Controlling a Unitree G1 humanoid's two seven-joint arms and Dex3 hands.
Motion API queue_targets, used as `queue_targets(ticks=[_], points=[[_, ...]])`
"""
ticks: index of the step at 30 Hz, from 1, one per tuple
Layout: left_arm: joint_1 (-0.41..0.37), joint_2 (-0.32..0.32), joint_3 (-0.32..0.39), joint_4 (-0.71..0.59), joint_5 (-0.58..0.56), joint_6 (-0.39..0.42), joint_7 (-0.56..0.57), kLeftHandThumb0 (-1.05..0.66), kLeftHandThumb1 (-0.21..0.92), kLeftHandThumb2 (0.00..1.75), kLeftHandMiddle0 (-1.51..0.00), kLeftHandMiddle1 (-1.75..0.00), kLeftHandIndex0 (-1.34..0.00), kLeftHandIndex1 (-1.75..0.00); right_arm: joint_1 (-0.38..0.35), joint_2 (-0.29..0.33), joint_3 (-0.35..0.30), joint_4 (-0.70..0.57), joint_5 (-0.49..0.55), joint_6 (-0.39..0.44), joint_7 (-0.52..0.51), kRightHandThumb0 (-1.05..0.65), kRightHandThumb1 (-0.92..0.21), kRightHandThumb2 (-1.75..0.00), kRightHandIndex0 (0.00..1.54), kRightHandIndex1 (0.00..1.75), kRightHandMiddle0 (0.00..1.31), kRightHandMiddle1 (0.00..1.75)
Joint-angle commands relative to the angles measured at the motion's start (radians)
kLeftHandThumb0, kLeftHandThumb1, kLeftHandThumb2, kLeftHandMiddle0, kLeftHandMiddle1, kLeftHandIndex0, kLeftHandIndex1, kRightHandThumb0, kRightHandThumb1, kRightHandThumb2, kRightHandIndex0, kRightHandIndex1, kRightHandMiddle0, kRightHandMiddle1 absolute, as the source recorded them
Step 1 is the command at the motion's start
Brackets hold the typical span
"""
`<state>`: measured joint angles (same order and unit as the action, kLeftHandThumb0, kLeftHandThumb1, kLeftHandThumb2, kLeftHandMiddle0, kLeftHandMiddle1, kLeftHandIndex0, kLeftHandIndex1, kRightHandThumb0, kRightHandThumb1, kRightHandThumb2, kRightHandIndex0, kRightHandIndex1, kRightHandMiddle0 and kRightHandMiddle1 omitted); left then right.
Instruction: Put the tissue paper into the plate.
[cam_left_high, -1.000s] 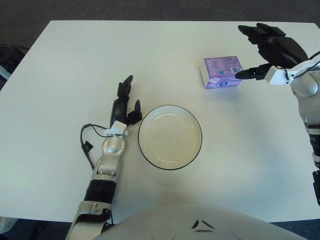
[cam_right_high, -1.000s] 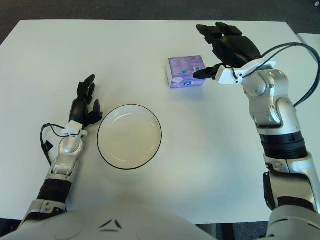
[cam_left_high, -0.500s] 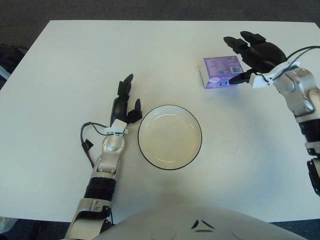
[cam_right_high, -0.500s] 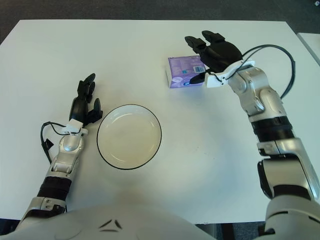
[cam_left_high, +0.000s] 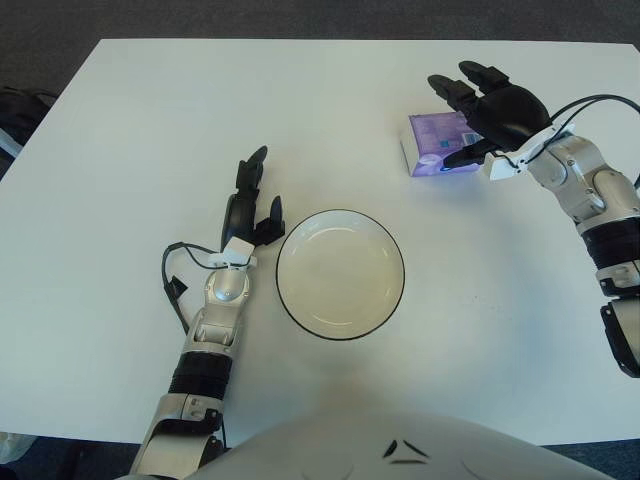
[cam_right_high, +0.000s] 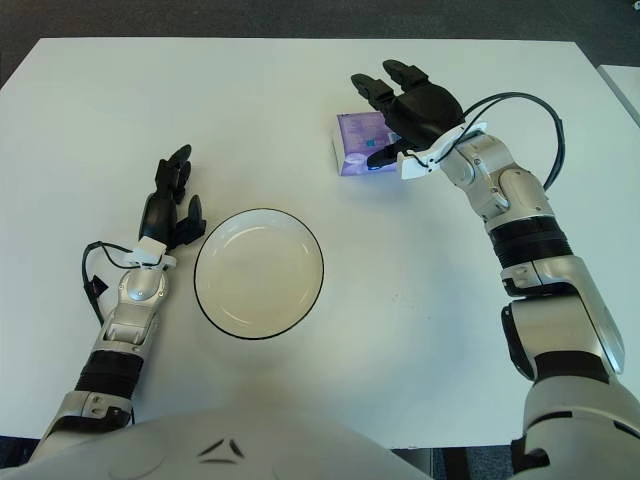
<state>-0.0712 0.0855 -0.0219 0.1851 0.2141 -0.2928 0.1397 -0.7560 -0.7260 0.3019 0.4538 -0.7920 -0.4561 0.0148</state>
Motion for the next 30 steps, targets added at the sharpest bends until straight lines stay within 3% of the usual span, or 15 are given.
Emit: queue_targets(ticks=[1, 19, 30], points=[[0.062, -0.001, -0.005, 0.057, 0.002, 0.031, -0.002, -0.68, 0.92, 0.86, -0.3, -0.06, 0.0, -0.64, -0.017, 0.006, 0.016, 0.012, -0.014, -0.011, -0.008, -1.05, -0.92, -0.28, 0.0, 0.0, 0.0, 0.0], [0.069, -0.001, -0.007, 0.051, 0.003, 0.033, -0.003, -0.68, 0.92, 0.86, -0.3, -0.06, 0.0, -0.61, -0.092, 0.016, 0.072, 0.079, -0.034, -0.055, 0.016, -1.05, -0.92, -0.13, 0.0, 0.0, 0.0, 0.0], [0.071, 0.0, -0.009, 0.045, 0.007, 0.034, -0.003, -0.69, 0.92, 0.86, -0.3, -0.06, 0.0, -0.61, -0.128, 0.004, 0.1, 0.1, -0.046, -0.077, 0.061, -1.05, -0.92, -0.14, 0.0, 0.0, 0.0, 0.0]])
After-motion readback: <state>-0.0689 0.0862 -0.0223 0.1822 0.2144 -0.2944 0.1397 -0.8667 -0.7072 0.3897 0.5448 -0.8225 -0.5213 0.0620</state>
